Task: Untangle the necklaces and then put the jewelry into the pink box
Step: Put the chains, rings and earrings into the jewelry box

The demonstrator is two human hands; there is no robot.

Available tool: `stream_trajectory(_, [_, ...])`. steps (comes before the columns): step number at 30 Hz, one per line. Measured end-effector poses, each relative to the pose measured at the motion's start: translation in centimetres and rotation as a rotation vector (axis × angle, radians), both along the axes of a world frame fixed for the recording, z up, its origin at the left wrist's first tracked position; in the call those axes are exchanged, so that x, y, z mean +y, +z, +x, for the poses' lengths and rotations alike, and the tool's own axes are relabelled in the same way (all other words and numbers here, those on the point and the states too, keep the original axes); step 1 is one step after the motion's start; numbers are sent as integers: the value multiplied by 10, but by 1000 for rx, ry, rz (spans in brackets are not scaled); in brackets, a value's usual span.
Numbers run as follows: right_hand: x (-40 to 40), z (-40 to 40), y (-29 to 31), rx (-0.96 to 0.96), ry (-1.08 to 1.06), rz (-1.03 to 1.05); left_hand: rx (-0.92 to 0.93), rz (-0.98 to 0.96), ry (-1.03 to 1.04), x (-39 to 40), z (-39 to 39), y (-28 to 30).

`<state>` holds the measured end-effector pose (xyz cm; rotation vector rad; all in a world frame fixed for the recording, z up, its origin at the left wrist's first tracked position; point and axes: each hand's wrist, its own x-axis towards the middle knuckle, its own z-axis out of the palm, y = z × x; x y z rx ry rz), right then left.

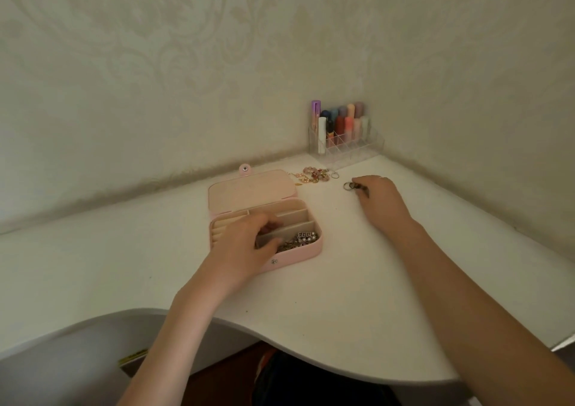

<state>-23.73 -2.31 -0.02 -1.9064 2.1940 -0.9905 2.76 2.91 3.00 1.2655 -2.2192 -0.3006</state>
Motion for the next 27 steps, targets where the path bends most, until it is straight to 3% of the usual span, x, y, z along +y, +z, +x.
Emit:
stream_trajectory(3, [0, -1, 0, 4, -3, -23, 115, 61, -7, 1, 0, -1])
stream_trajectory(7, [0, -1, 0, -37, -36, -29, 542, 86, 245, -14, 17, 9])
stream_trajectory(10, [1, -2, -1, -68, -43, -115, 517, 97, 513, -38, 37, 7])
stream_trajectory(12, [2, -2, 1, -111, -26, -173, 455, 275, 572, -58, 45, 1])
stream_trajectory(16, [6, 5, 7, -216, 25, -284, 737, 653, 401, -90, 57, 4])
stream_trajectory(23, [17, 60, 20, -533, 114, -314, 420, 702, 446, -122, 48, 14])
stream_trajectory(27, [24, 102, 11, -626, 235, -251, 192, 581, 524, -122, 37, 3])
